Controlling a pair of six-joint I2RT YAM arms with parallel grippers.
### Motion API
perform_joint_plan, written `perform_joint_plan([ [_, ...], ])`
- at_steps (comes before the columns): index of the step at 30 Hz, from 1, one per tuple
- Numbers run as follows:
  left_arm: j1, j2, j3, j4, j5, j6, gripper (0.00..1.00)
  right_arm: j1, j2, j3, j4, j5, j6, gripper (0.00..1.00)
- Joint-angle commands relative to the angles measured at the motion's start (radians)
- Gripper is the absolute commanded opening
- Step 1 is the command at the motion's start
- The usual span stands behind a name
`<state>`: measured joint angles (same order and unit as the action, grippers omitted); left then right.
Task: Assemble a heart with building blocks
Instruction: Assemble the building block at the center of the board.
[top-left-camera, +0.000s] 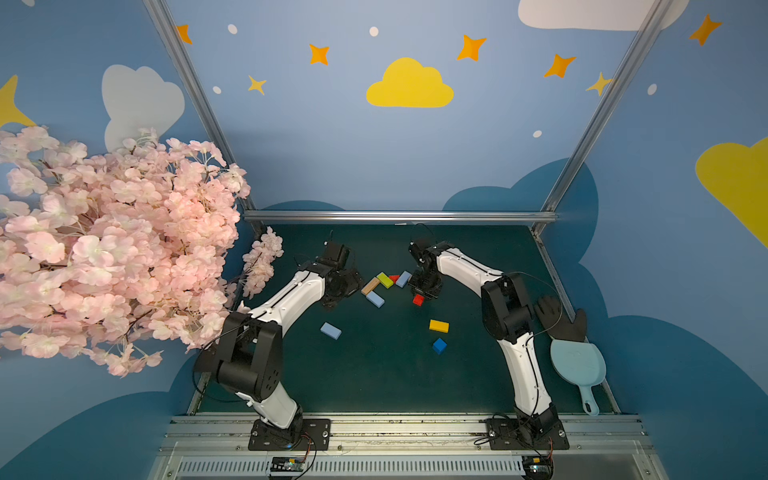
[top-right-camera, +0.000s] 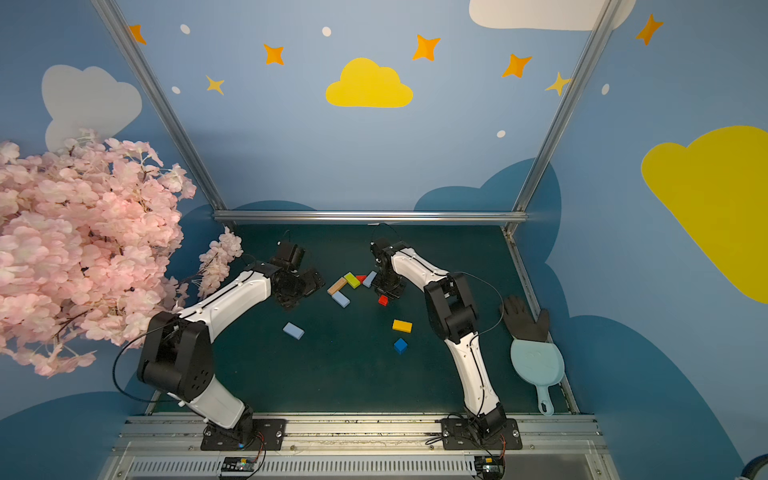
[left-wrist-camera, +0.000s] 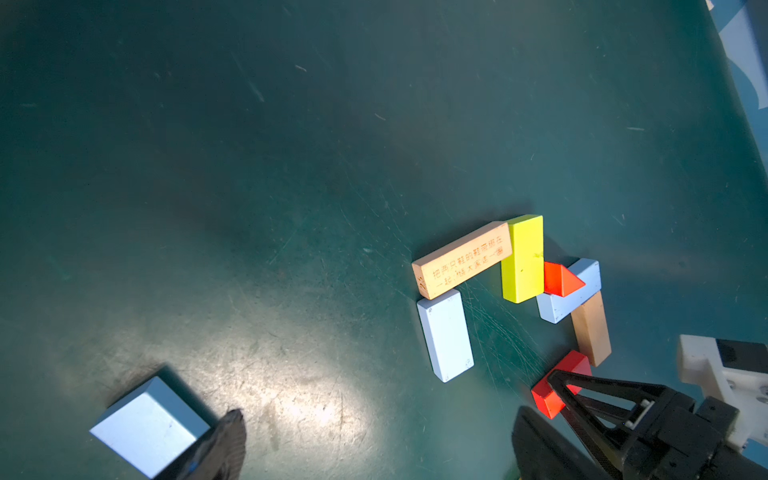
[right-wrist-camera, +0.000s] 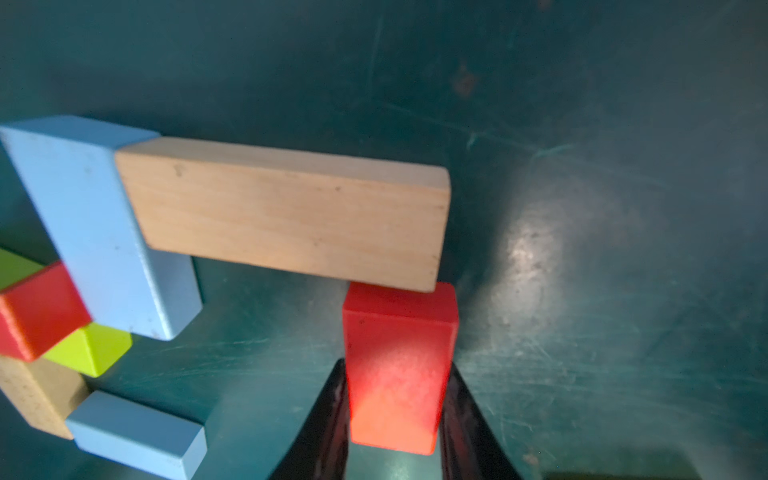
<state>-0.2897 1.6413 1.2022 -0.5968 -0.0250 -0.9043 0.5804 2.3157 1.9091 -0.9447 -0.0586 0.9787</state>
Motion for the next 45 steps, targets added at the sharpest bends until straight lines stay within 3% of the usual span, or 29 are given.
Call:
perform_joint_plan([
  [1, 0.006, -0.007, 0.003, -0.007, 0.010, 0.011, 1.00, -0.018, 0.041, 0.010, 0.009, 0.075, -0.023, 0.28],
  [13, 0.009, -0.005, 0.002, -0.005, 0.014, 0.015, 1.00, -0.020, 0.049, 0.014, 0.003, 0.072, -0.020, 0.28],
  [17, 0.011, -0.006, 0.002, -0.007, 0.013, 0.015, 1.00, -0.021, 0.055, 0.015, 0.002, 0.065, -0.020, 0.34],
  [18, 0.011, -0.005, 0.003, -0.011, 0.013, 0.015, 1.00, -0.021, 0.056, 0.015, 0.001, 0.064, -0.021, 0.41],
  [21, 0.011, -0.006, 0.003, -0.014, 0.013, 0.018, 1.00, -0.019, 0.065, 0.029, -0.021, 0.059, -0.022, 0.79],
  [22, 0.011, -0.007, 0.003, -0.015, 0.013, 0.019, 1.00, -0.019, 0.068, 0.033, -0.028, 0.059, -0.023, 0.86],
  [24, 0.011, -0.010, 0.002, -0.015, 0.011, 0.021, 1.00, -0.017, 0.071, 0.033, -0.035, 0.056, -0.023, 0.89],
  [31, 0.012, -0.034, 0.002, -0.046, 0.007, 0.025, 1.00, -0.007, 0.013, 0.021, -0.029, 0.059, -0.062, 0.91],
  [36, 0.012, -0.116, -0.029, -0.156, -0.021, -0.004, 1.00, -0.003, -0.239, -0.107, -0.011, 0.093, -0.197, 0.92],
  [38, 0.013, -0.161, -0.088, -0.175, -0.046, -0.055, 1.00, -0.005, -0.373, -0.238, 0.065, 0.082, -0.326, 0.92],
  [40, 0.012, -0.194, -0.172, -0.147, -0.053, -0.118, 1.00, 0.001, -0.471, -0.366, 0.140, 0.038, -0.533, 0.84],
  [43, 0.011, -0.194, -0.272, -0.100, 0.005, -0.199, 0.98, 0.003, -0.549, -0.537, 0.164, 0.009, -0.742, 0.70],
  [45, -0.005, -0.171, -0.300, -0.083, 0.024, -0.223, 0.97, 0.005, -0.573, -0.615, 0.168, -0.004, -0.840, 0.69],
])
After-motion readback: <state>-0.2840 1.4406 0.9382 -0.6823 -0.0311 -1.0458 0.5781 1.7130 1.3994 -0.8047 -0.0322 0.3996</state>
